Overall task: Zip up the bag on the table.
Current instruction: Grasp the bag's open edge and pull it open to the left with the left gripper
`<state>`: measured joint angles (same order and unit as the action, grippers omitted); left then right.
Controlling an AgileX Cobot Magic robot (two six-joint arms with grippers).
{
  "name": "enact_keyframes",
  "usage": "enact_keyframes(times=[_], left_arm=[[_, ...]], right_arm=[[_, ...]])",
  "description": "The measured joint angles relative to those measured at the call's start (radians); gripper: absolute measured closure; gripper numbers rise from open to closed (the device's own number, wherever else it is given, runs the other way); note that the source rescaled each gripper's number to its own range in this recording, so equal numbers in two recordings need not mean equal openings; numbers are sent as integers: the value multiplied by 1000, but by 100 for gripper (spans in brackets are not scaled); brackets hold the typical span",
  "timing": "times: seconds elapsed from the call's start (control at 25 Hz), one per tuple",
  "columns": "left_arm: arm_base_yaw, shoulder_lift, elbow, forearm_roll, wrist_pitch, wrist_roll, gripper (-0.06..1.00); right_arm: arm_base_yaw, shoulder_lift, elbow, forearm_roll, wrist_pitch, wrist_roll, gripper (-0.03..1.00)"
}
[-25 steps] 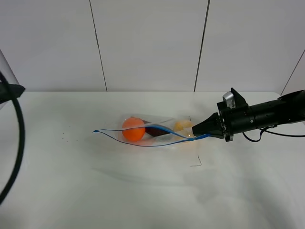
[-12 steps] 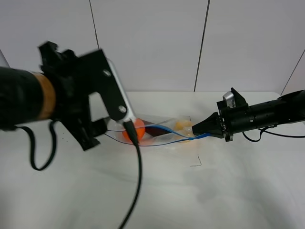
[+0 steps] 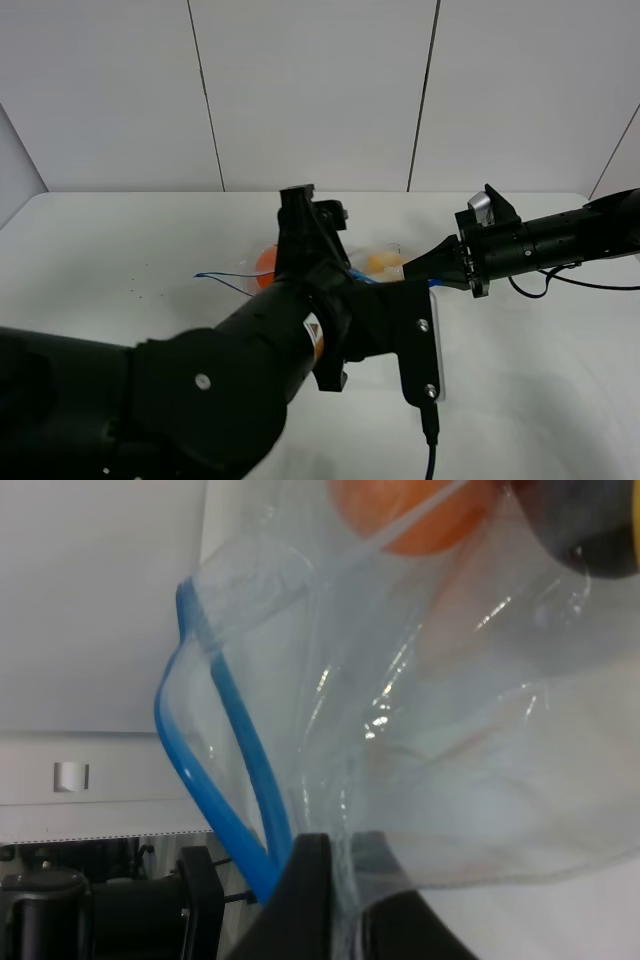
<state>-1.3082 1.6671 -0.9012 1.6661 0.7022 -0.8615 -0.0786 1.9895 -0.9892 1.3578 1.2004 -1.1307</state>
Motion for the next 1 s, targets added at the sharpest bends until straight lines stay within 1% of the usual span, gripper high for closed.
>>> enact_keyframes(times=[0.04,0.08,0.24,0.48,0.8,1.0], left_arm=[[-3,21,-3,30,-6,-27,9],[-3,43,-9,42,-8,-55,9],[-3,122,-60,55,-6,-112,10],[2,231,-159,67,-7,-119,11],[31,320,-188,70,-27,-122,14],[50,334,-220,70,-44,-122,14]], right_arm=[[0,0,0,0,0,0,97],[0,0,0,0,0,0,97],[0,0,0,0,0,1,97],[0,0,0,0,0,16,97],[0,0,0,0,0,17,97],[0,0,0,-4,1,18,97]])
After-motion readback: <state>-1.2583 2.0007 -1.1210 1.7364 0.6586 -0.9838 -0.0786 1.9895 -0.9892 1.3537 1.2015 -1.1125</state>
